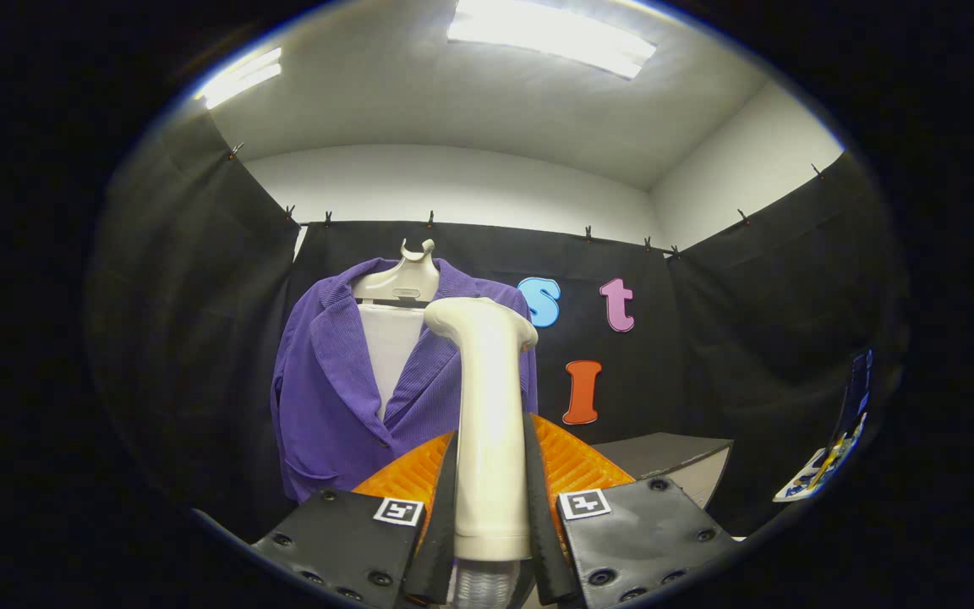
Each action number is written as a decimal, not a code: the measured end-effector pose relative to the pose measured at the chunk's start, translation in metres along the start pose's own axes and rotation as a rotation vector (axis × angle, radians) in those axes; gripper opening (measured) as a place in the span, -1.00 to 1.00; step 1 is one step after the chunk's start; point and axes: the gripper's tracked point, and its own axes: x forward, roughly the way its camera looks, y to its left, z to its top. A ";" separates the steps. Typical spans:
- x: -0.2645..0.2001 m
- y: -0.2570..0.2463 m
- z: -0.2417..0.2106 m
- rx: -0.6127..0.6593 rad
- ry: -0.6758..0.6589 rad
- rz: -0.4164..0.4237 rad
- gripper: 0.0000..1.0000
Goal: Iron the clothes twice with a garment steamer, once on the left side and once on the right side.
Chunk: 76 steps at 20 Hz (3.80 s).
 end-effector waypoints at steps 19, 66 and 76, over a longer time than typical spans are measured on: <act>0.082 0.027 -0.030 -0.056 0.028 0.006 -0.10; 0.002 0.032 -0.199 -0.119 0.292 0.014 -0.10; -0.009 0.034 -0.217 -0.133 0.313 0.016 -0.10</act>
